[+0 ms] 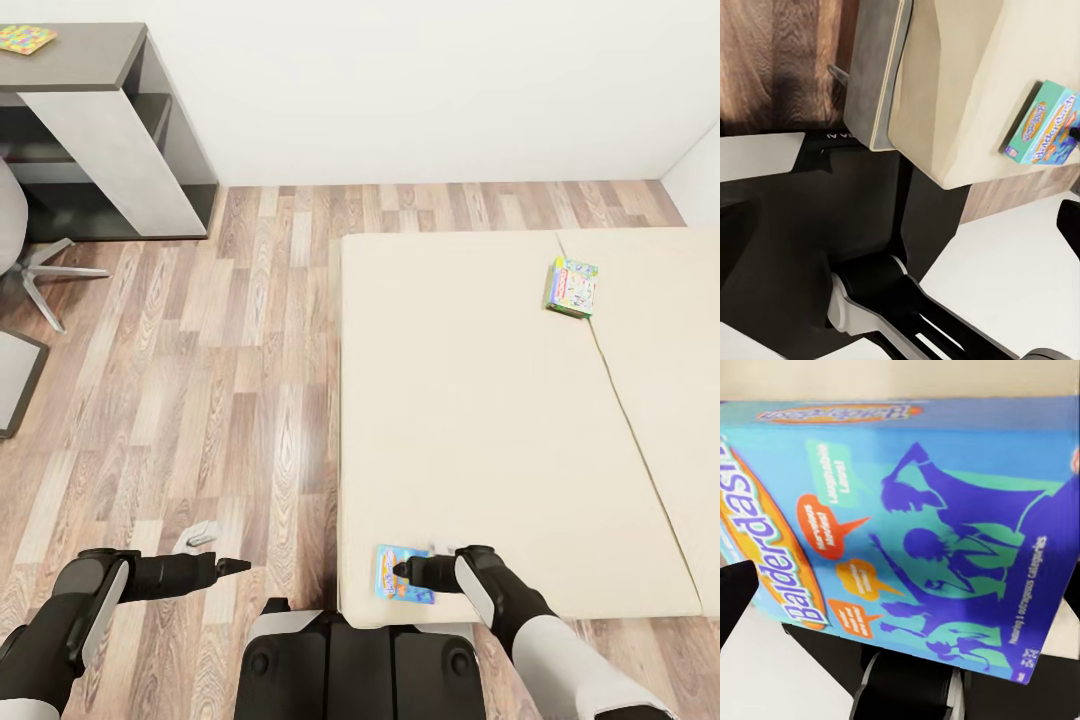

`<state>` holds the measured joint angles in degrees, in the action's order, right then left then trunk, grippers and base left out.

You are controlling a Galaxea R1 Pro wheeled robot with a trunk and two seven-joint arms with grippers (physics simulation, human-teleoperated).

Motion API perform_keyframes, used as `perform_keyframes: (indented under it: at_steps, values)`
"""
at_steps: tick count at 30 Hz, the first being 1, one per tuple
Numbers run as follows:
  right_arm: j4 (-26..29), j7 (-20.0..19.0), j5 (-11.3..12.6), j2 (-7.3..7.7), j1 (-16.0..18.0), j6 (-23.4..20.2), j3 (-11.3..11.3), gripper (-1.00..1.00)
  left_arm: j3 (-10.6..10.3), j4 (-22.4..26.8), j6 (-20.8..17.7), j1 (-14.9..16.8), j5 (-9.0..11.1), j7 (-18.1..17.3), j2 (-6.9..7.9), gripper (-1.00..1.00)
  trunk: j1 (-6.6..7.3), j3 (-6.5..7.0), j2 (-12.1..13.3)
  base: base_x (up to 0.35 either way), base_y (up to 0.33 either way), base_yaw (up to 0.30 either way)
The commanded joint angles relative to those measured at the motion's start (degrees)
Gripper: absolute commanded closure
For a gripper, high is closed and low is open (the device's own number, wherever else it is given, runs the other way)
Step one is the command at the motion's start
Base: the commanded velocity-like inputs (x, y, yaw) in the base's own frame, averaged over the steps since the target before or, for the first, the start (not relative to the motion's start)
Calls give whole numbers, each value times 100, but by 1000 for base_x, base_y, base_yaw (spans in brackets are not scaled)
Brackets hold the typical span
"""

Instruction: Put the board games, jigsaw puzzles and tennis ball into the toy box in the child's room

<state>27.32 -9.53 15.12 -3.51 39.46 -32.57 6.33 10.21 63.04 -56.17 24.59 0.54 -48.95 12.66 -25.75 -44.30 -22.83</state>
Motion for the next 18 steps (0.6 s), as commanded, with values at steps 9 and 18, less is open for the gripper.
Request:
perform_keyframes:
  at_steps: [9, 18]
  values:
    - [7, 12, 18, -1, 51, -15, 17, -100, 7, 6, -44, 2, 1, -18, -1, -100, -3, -6, -9, 0, 0, 0]
    - [6, 13, 18, -1, 53, -13, 17, -100, 7, 4, -44, 2, 3, -26, 2, -100, -3, -6, -9, 0, 16, 0]
